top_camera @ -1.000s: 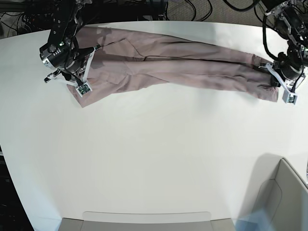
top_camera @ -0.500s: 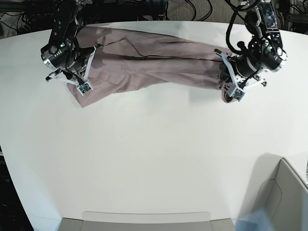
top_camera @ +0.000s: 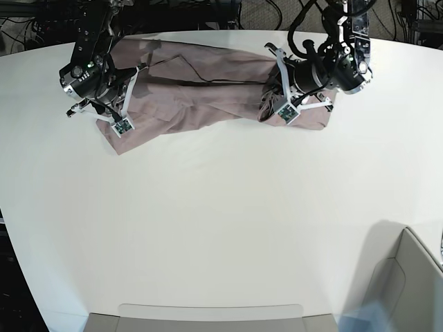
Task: Fold the T-shirt properly
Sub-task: 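Carry the folded end with the left gripper over the strip toward the right gripper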
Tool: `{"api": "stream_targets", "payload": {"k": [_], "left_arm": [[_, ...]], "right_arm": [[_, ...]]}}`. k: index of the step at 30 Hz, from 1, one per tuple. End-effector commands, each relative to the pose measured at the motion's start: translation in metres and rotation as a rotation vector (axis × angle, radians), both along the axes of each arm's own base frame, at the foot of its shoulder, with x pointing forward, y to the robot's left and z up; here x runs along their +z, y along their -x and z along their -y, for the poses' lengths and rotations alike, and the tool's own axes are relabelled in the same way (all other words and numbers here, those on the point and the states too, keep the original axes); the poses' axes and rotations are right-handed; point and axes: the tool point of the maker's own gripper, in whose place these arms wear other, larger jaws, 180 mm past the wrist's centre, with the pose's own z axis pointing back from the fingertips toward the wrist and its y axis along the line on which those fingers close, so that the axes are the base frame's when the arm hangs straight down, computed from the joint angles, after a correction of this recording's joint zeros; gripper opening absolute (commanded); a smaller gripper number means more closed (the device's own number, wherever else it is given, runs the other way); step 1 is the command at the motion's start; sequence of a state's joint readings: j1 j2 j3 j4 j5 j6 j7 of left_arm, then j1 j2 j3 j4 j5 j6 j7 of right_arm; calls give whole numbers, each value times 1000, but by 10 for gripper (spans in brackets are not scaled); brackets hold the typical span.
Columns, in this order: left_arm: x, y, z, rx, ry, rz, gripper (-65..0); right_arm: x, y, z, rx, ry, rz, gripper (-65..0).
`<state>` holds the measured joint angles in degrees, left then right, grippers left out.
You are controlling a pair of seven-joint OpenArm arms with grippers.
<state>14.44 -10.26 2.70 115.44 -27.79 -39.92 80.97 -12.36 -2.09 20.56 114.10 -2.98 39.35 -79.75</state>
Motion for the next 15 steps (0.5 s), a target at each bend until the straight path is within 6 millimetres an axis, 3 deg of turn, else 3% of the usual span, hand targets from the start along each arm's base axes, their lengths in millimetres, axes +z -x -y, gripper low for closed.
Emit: {"api": "stream_targets", "payload": {"k": [1, 9, 15], "left_arm": [[9, -6, 8, -3, 34, 38, -650], [16, -11, 33, -13, 102, 49, -650], [21, -18, 39, -31, 108, 72, -650]], "right_arm": [[6, -5, 1, 11, 9, 23, -650], [6, -4, 0, 11, 6, 20, -650], [6, -4, 1, 10, 10, 19, -650]]}}
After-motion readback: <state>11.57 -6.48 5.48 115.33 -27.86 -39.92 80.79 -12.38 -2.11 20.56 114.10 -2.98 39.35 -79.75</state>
